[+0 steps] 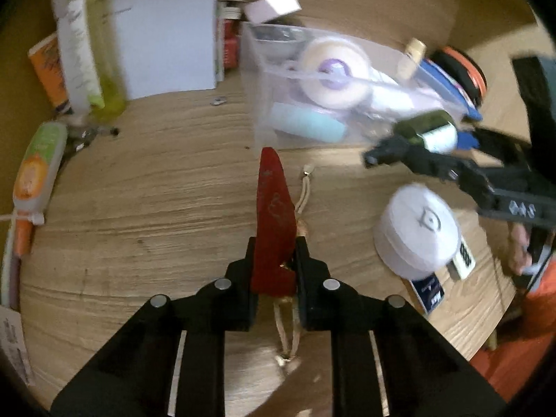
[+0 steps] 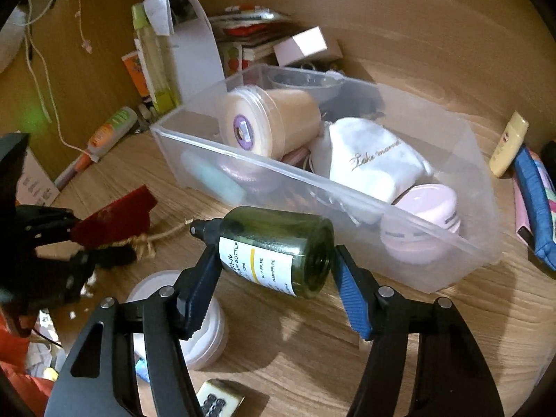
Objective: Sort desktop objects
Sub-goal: 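Lift the green bottle with the right tool while the left tool grasps the red velvet pouch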
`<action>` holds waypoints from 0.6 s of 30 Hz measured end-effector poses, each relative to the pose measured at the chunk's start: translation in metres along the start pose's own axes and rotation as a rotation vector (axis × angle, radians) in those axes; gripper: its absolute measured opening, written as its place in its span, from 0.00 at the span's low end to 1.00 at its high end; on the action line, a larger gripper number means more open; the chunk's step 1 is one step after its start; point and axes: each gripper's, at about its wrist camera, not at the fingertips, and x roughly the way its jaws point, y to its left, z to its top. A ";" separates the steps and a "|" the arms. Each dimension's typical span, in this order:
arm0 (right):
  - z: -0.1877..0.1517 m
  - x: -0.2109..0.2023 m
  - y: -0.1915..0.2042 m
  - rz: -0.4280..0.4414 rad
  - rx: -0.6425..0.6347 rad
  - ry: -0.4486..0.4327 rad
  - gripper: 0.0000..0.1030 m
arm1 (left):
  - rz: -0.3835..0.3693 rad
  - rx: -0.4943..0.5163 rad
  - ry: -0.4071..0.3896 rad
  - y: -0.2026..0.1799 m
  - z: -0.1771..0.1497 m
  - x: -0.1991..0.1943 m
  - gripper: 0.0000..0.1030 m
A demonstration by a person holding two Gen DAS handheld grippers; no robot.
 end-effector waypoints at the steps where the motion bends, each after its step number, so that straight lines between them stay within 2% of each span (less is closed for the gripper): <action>1: 0.000 -0.003 0.000 0.001 -0.002 -0.007 0.59 | 0.006 -0.018 -0.007 0.002 0.000 -0.001 0.17; 5: 0.000 -0.016 -0.001 0.014 0.005 -0.040 0.59 | 0.026 -0.058 -0.050 0.010 0.004 -0.014 0.17; 13: 0.003 -0.038 -0.007 0.007 0.018 -0.114 0.59 | 0.066 -0.058 -0.145 0.002 0.019 -0.040 0.17; 18: 0.004 -0.046 -0.019 0.014 0.049 -0.144 0.59 | 0.049 -0.055 -0.183 -0.005 0.031 -0.050 0.17</action>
